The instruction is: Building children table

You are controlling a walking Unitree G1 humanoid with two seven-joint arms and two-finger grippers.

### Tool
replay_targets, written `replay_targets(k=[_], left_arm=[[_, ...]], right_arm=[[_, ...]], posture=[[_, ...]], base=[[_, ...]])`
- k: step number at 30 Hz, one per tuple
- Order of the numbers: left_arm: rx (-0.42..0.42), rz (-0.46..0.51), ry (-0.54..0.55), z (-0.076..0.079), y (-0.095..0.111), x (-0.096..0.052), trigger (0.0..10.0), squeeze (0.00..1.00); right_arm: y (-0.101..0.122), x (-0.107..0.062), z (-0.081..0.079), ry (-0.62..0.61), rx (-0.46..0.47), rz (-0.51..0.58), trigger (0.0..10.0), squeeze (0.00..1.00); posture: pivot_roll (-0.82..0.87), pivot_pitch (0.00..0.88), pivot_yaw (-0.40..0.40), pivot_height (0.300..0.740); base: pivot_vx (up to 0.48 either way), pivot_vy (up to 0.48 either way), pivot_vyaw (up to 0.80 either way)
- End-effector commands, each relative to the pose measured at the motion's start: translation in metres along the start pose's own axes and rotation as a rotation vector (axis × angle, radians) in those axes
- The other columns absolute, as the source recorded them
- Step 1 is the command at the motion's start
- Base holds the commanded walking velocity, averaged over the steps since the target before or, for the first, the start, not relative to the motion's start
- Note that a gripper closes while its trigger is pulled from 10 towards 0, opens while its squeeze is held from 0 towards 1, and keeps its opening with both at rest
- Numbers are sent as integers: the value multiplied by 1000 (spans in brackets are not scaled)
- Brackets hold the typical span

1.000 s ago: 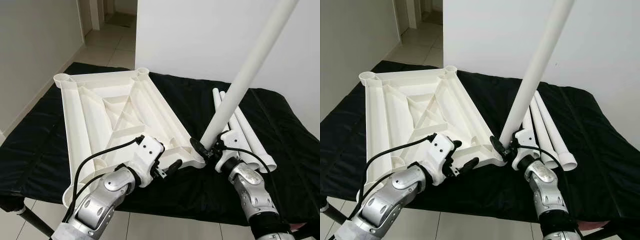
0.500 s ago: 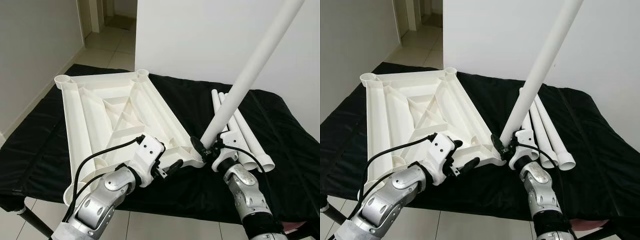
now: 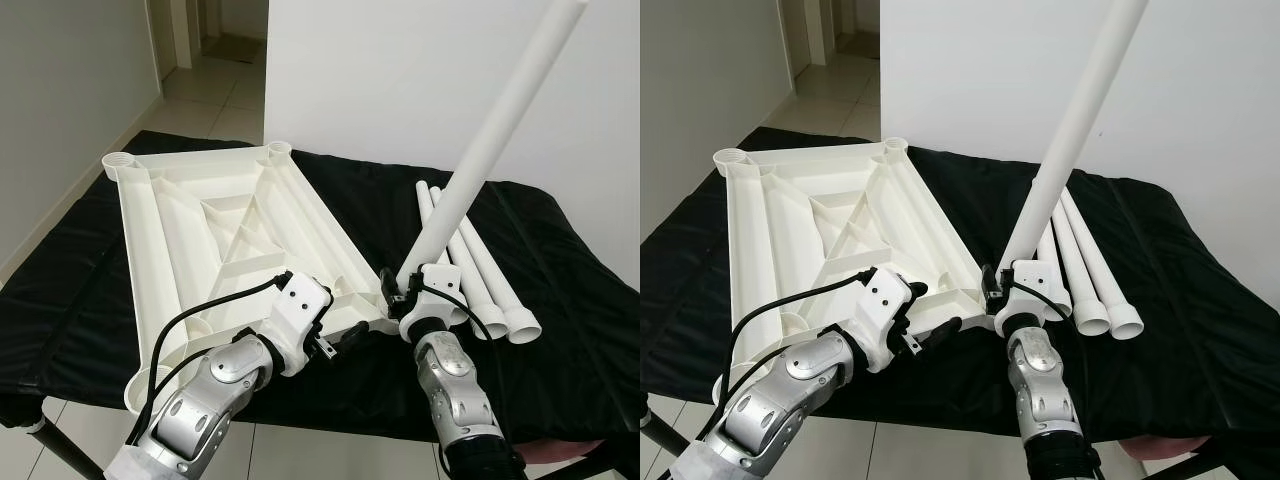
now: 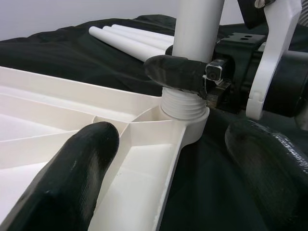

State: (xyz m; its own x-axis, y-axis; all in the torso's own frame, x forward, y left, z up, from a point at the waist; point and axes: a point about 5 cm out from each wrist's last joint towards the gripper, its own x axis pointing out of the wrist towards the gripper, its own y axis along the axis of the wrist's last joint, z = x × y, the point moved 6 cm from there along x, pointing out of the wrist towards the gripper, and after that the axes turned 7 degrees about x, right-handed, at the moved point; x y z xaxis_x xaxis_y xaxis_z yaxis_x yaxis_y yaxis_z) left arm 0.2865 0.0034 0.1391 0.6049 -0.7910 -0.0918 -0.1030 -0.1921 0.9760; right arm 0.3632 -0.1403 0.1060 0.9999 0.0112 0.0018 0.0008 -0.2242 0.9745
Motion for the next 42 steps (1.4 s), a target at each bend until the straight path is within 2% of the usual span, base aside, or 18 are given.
replay_targets(k=[1, 5, 10, 11, 13, 14, 17, 27, 28, 29, 37, 42], left_arm=[[4, 18, -91, 14, 5, 2, 10000, 0], [2, 22, -96, 15, 6, 2, 10000, 0], [-2, 23, -97, 15, 6, 2, 10000, 0], [-4, 24, -97, 15, 6, 2, 10000, 0], [-5, 24, -97, 15, 6, 2, 10000, 0], [-6, 24, -101, 16, 6, 2, 10000, 0], [-4, 25, -100, 16, 6, 2, 10000, 0], [-5, 25, -97, 16, 6, 2, 10000, 0], [-5, 24, -95, 15, 6, 1, 10000, 0], [-4, 24, -93, 15, 6, 2, 10000, 0], [-5, 19, -93, 14, 5, 2, 10000, 0], [0, 19, -98, 14, 6, 3, 10000, 0]], right_arm=[[-30, -11, 21, -124, 10, -112, 10000, 0], [-28, -18, 23, -194, 27, -98, 10000, 0], [-31, -24, 16, -185, 41, -104, 10000, 0], [-28, -25, 14, -177, 48, -90, 10000, 106], [-26, -25, 13, -173, 51, -79, 10000, 106], [-16, -23, 10, -126, 34, -21, 10000, 1000], [-8, -22, 12, -100, 6, 29, 10000, 1000], [0, -20, 18, -46, 7, 48, 10000, 1000], [0, -19, 18, -6, 2, 36, 10000, 63], [-1, -18, 18, 20, -1, 28, 10000, 0], [8, -9, 20, 187, -80, 31, 10000, 0], [17, -1, 12, 334, -150, 27, 10000, 0]], posture=[[-6, 0, -95, 740], [-7, 0, -97, 740], [-8, 0, -95, 740], [-8, 0, -95, 740], [-8, 0, -95, 740], [-12, 0, -92, 740], [-10, 0, -93, 740], [-5, 0, -93, 740], [-5, 0, -91, 740], [-5, 0, -91, 740], [-9, 0, -80, 740], [-9, 0, -76, 740]], base=[[0, 0, 0], [0, 0, 0], [0, 0, 0], [0, 0, 0], [0, 0, 0], [0, 0, 0], [0, 0, 0], [0, 0, 0], [0, 0, 0], [0, 0, 0], [0, 0, 0], [0, 0, 0]])
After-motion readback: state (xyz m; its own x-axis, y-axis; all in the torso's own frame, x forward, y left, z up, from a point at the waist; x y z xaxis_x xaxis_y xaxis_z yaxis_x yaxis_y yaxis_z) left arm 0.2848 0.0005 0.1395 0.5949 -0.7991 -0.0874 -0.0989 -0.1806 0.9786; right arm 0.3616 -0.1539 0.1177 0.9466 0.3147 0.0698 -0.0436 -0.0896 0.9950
